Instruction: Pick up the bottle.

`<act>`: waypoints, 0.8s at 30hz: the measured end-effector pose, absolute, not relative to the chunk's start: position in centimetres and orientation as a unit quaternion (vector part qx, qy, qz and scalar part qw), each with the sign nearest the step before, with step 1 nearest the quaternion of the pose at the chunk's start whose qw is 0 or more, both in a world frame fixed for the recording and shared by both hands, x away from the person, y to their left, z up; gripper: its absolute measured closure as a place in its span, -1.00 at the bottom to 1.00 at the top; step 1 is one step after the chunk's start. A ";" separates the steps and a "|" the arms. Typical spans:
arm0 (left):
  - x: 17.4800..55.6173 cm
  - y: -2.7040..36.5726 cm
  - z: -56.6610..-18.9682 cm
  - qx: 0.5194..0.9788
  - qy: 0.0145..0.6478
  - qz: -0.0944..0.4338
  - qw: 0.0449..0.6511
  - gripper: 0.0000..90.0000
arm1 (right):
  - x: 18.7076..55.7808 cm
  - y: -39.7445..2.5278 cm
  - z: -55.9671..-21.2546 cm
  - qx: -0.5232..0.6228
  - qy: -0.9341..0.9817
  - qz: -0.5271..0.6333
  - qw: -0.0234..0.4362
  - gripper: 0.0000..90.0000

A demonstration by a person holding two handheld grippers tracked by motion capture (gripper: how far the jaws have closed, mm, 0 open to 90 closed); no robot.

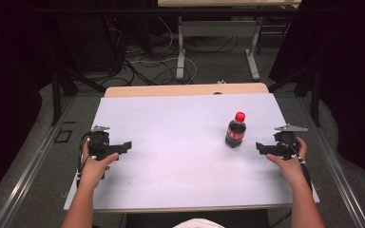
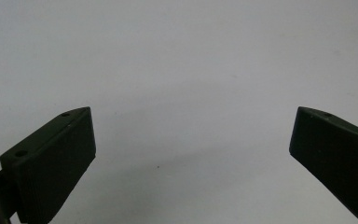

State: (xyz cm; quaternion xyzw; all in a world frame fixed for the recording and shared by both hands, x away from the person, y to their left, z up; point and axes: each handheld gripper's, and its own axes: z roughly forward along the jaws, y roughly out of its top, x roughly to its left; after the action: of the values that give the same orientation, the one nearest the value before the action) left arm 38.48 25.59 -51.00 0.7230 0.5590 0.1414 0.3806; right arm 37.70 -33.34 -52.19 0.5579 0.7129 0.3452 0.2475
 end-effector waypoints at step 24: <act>35.9 24.0 -46.6 0.743 0.515 0.157 0.397 -0.97 | 37.7 -29.0 -48.1 0.468 0.757 0.388 0.239 -0.85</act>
State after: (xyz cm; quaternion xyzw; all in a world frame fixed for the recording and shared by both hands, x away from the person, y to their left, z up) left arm 35.90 23.99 -46.61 0.7433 0.5148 0.1573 0.3971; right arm 37.68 -29.03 -48.10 0.4677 0.7574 0.3881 0.2387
